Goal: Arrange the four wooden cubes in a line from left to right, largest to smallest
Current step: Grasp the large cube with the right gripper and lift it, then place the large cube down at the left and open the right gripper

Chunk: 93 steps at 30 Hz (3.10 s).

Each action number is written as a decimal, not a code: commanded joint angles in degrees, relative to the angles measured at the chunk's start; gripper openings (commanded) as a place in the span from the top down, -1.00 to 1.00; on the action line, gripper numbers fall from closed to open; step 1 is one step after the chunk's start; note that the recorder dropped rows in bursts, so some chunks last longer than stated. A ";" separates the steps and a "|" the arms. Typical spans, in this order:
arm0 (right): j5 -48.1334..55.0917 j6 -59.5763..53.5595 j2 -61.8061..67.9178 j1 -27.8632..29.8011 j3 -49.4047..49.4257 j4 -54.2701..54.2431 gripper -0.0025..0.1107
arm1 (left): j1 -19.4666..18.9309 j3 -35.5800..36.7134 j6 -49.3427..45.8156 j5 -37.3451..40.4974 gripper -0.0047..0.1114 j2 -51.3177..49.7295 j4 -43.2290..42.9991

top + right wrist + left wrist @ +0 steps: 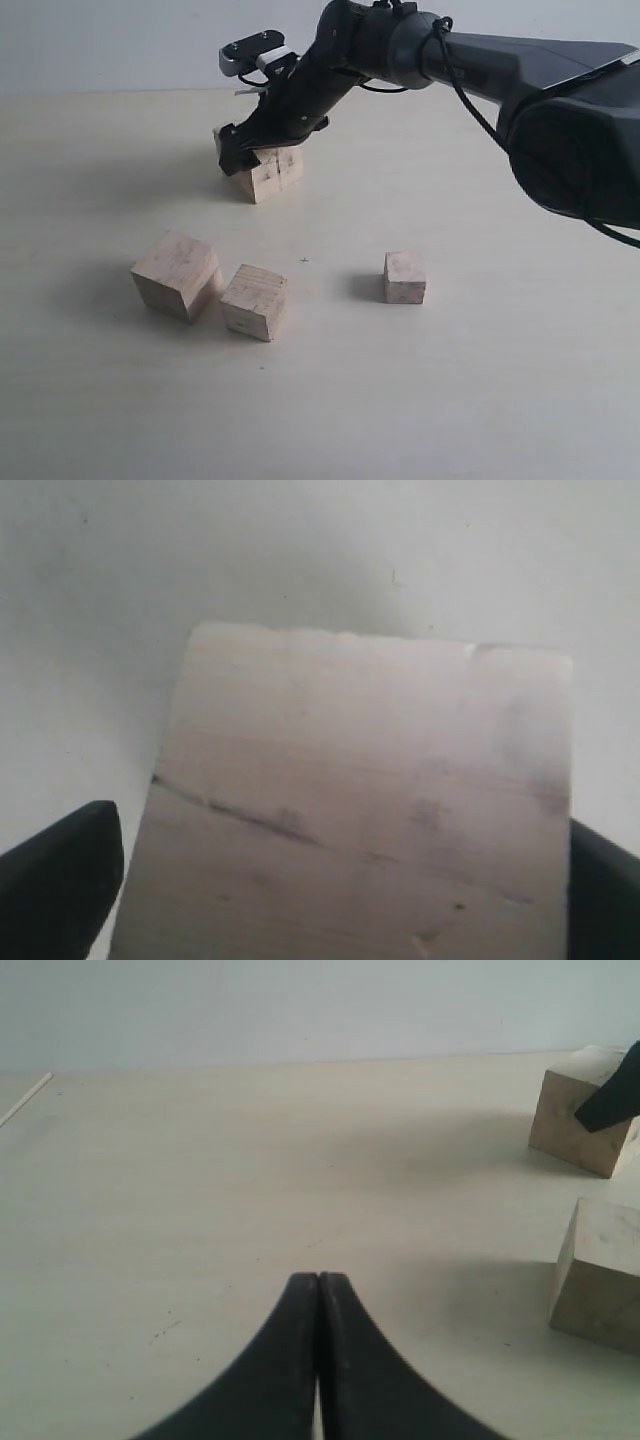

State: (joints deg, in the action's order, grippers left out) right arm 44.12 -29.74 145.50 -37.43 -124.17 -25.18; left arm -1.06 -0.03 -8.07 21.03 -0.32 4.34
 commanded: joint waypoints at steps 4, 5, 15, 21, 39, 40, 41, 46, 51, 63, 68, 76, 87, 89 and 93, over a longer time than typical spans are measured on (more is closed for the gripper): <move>0.77 2.26 -0.17 0.17 0.29 2.31 0.26 | 0.25 0.03 0.06 -0.66 0.92 0.32 -0.17; 1.36 2.26 -0.17 0.17 0.29 2.04 0.45 | 0.25 0.03 0.06 -0.66 0.92 0.32 -0.17; 11.00 -26.88 -0.37 0.07 0.29 -18.07 0.96 | 0.25 0.03 0.06 -0.66 0.92 0.32 -0.17; 17.35 -42.26 -0.37 -2.29 0.29 -18.50 0.96 | 0.25 0.03 0.06 -0.66 0.92 0.32 -0.17; 14.54 -39.00 0.03 -7.90 0.29 -17.08 0.96 | 0.25 0.03 0.06 -0.66 0.92 0.32 -0.17; 13.68 -38.14 0.12 -7.90 0.29 -16.74 0.96 | 0.25 0.03 0.06 -0.66 0.92 0.32 -0.17; 13.13 -37.95 0.12 -7.90 0.29 -16.48 0.96 | 0.25 0.03 0.06 -0.66 0.92 0.32 -0.17; 10.65 -41.39 0.26 -7.90 0.29 -16.23 0.96 | 0.25 0.03 0.06 -0.66 0.92 0.32 -0.17; 9.12 -42.21 0.48 -7.90 0.29 -13.70 0.96 | 0.25 0.03 0.06 -0.66 0.92 0.32 -0.17; 11.10 -44.19 0.48 -7.78 0.29 -9.09 0.96 | 0.25 0.03 0.06 -0.66 0.92 0.32 -0.17; 12.35 -44.19 0.48 -6.01 0.29 -9.99 0.96 | 0.25 0.03 0.06 -0.66 0.92 0.32 -0.17; 13.18 -47.86 0.48 -3.75 0.29 -15.04 0.96 | 0.25 0.03 0.06 -0.66 0.92 0.32 -0.17; 15.05 -49.63 0.48 -3.88 0.29 -14.91 0.96 | 0.25 0.03 0.06 -0.66 0.92 0.32 -0.17; 14.13 -49.54 0.48 -3.88 0.29 -15.40 0.96 | 0.25 0.03 0.06 -0.66 0.92 0.32 -0.17; 12.70 -49.54 0.48 -3.88 0.29 -17.31 0.90 | 0.25 0.03 0.06 -0.66 0.92 0.32 -0.17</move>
State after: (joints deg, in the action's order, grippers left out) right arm 58.50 -79.01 146.03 -41.41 -123.86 -41.25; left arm -1.06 -0.03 -8.07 21.03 -0.32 4.34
